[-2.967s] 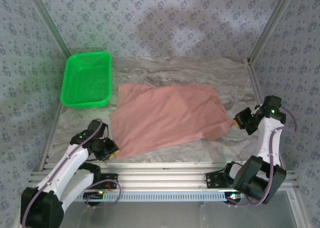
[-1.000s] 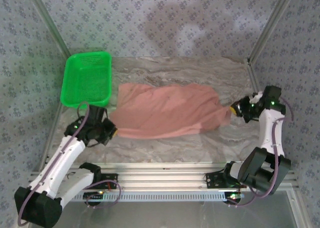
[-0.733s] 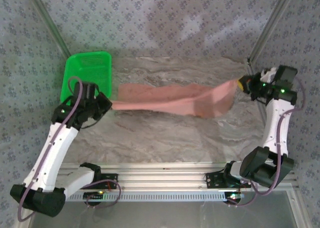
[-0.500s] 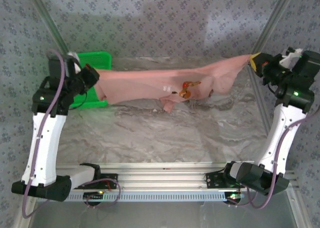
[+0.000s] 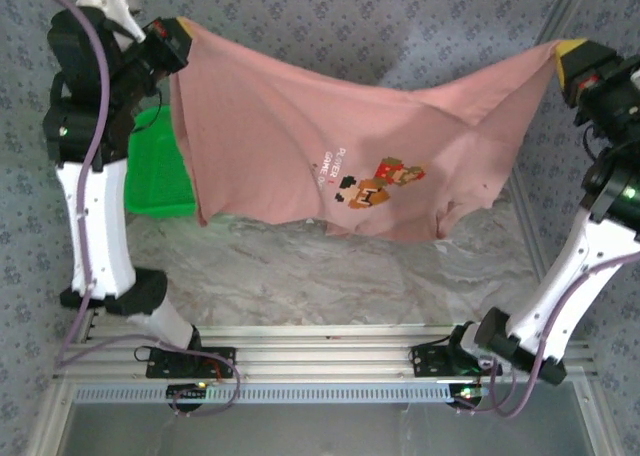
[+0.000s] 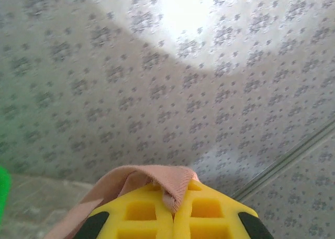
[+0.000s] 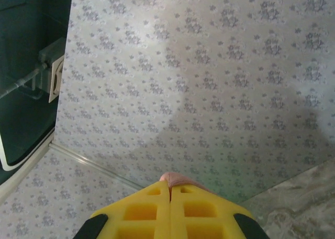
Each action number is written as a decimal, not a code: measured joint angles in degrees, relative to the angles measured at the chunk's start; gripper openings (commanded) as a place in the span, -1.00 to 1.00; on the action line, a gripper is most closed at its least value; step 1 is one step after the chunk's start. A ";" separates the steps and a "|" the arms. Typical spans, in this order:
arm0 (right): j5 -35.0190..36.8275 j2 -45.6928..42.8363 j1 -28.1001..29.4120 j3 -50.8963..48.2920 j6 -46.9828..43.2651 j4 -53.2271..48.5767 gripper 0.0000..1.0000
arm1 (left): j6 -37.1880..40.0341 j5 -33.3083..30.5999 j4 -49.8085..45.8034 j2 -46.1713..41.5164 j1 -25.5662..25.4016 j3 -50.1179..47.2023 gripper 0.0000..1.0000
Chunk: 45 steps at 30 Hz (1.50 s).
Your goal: Fold and stack the t-shirts
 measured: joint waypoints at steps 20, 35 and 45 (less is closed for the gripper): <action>-0.76 44.28 4.96 35.63 7.32 10.25 -1.00 | -20.87 17.99 22.34 30.84 8.59 16.50 -1.00; -2.34 12.22 -1.88 -6.99 -8.31 5.11 -1.00 | -8.28 20.17 2.47 26.69 9.44 16.57 -1.00; 1.62 -2.54 5.31 -45.90 -19.89 0.09 -0.67 | 6.40 11.58 -14.19 18.67 -3.80 -5.60 -1.00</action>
